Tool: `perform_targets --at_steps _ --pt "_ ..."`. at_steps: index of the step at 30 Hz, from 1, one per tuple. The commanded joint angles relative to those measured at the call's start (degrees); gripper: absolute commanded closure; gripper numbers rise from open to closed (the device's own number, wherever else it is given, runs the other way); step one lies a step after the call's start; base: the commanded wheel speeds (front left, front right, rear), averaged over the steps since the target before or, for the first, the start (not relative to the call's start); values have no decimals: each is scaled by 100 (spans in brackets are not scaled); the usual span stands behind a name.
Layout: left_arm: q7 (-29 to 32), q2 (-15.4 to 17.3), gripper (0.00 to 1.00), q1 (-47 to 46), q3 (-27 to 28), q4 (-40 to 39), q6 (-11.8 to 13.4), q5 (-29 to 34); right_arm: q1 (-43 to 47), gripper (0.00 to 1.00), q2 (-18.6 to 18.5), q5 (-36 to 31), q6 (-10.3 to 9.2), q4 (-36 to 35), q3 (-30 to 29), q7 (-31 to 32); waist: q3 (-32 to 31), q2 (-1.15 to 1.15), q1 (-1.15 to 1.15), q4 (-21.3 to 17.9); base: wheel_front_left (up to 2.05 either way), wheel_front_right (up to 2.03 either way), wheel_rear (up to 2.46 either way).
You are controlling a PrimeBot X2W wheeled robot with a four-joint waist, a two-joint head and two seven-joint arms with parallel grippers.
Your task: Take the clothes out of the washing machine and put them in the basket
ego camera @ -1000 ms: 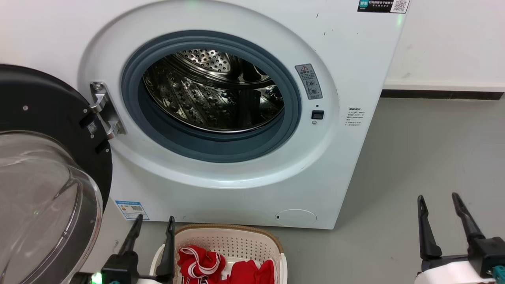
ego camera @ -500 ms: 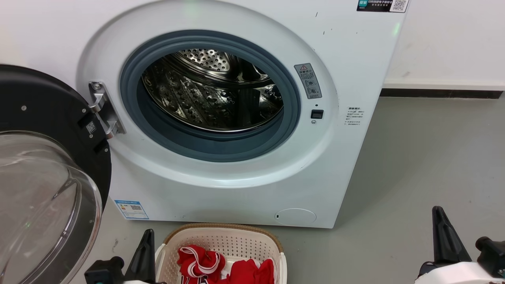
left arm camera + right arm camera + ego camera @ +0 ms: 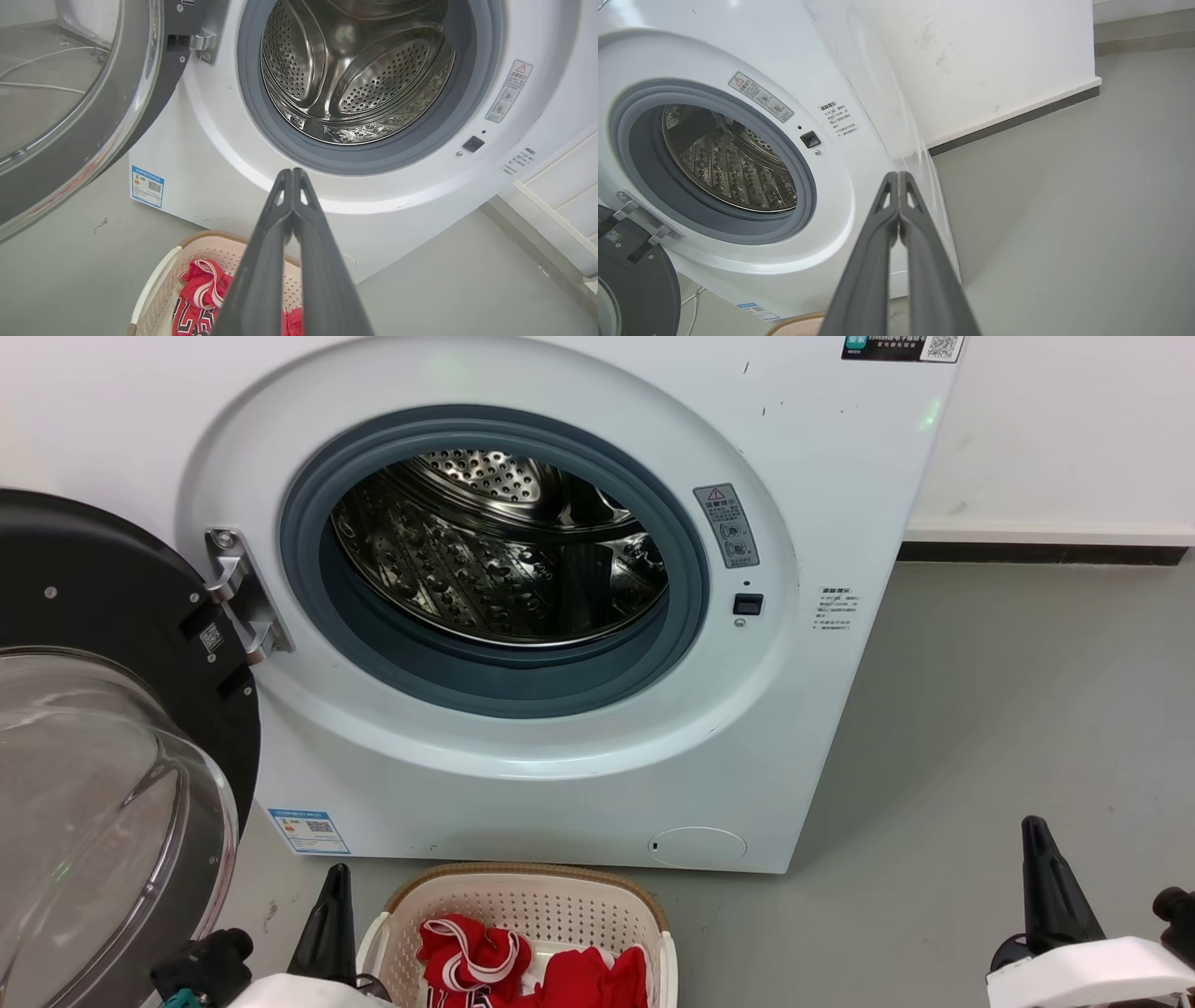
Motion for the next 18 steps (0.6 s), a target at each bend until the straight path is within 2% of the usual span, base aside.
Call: perform_targets --at_steps 1,18 --pt "42 5 100 -170 29 -55 -35 -249 -204 100 -25 270 -2 -41 1 43 2 0 0 -2 0 0 0" --pt "394 1 100 -397 136 46 -75 -1762 -401 100 -33 1856 -2 113 19 398 27 0 0 -26 0 0 0"
